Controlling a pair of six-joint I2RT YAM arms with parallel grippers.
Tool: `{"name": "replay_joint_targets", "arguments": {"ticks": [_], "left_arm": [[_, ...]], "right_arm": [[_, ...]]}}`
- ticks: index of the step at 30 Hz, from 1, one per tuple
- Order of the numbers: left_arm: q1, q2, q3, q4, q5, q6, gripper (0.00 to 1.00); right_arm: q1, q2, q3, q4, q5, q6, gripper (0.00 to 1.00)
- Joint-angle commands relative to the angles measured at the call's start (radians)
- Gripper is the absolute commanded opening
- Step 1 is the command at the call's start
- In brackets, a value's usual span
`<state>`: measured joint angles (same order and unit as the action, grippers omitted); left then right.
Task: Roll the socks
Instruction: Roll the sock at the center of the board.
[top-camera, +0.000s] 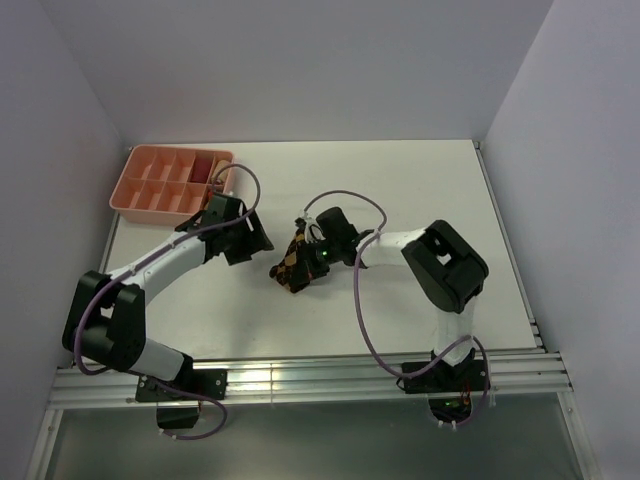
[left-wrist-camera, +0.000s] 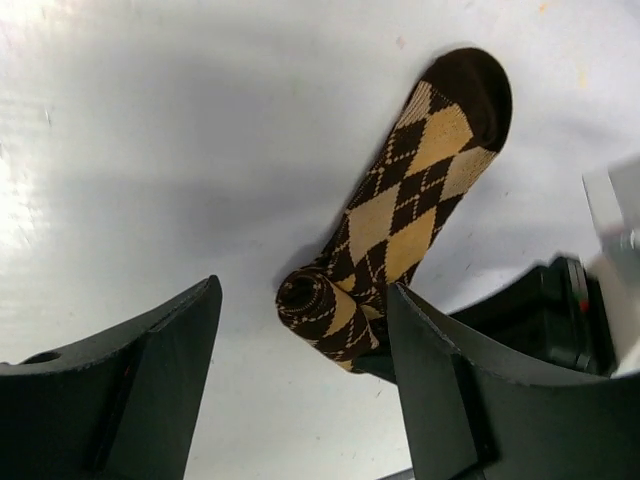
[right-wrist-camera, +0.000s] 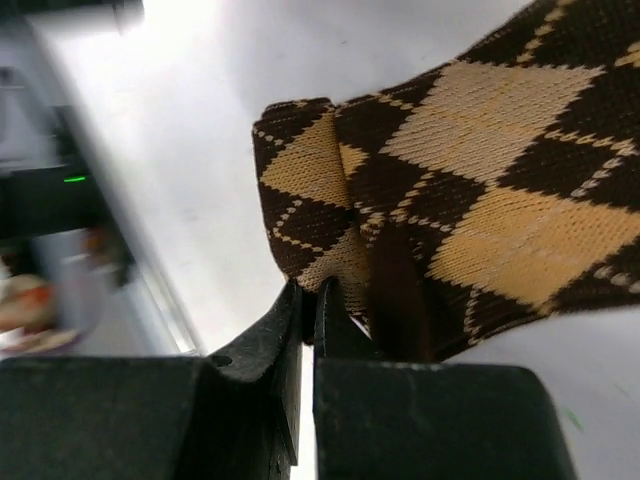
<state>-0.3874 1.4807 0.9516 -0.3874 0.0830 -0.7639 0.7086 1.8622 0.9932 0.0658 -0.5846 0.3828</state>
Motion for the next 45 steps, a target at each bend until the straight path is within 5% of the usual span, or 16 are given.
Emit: {"name": "replay_joint_targets", "arguments": {"ticks": [1, 15, 22, 26, 28, 34, 38, 45], "left_arm": [[-0.011, -0.037, -0.082, 0.059, 0.047, -0.061, 0.73], [-0.087, 0.013, -0.166, 0.122, 0.037, -0.098, 0.64], [-0.096, 0.107, -0.145, 0.107, 0.044, -0.077, 0.38], [-0.103, 0.15, -0.123, 0.082, 0.037, -0.058, 0.32], [-0.107, 0.17, -0.106, 0.068, 0.034, -0.04, 0.3], [-0.11, 0.236, -0.033, 0.025, 0.037, 0.014, 0.28], [-0.108, 0.28, 0.013, 0.002, 0.044, 0.049, 0.27], [-0.11, 0.326, 0.082, -0.039, 0.044, 0.103, 0.27]], "right_arm": [[-0.035, 0.08, 0.027, 0.054, -0.303, 0.172, 0.0], [-0.092, 0.199, 0.045, 0.098, -0.383, 0.28, 0.0], [-0.092, 0.169, 0.053, 0.04, -0.316, 0.231, 0.0], [-0.087, 0.089, 0.053, -0.007, -0.242, 0.173, 0.18], [-0.078, 0.046, 0.045, -0.024, -0.143, 0.124, 0.32], [0.038, -0.167, -0.004, -0.058, 0.272, -0.056, 0.53], [0.167, -0.224, -0.002, -0.104, 0.582, -0.157, 0.57], [0.322, -0.183, 0.03, -0.113, 0.868, -0.297, 0.57]]}}
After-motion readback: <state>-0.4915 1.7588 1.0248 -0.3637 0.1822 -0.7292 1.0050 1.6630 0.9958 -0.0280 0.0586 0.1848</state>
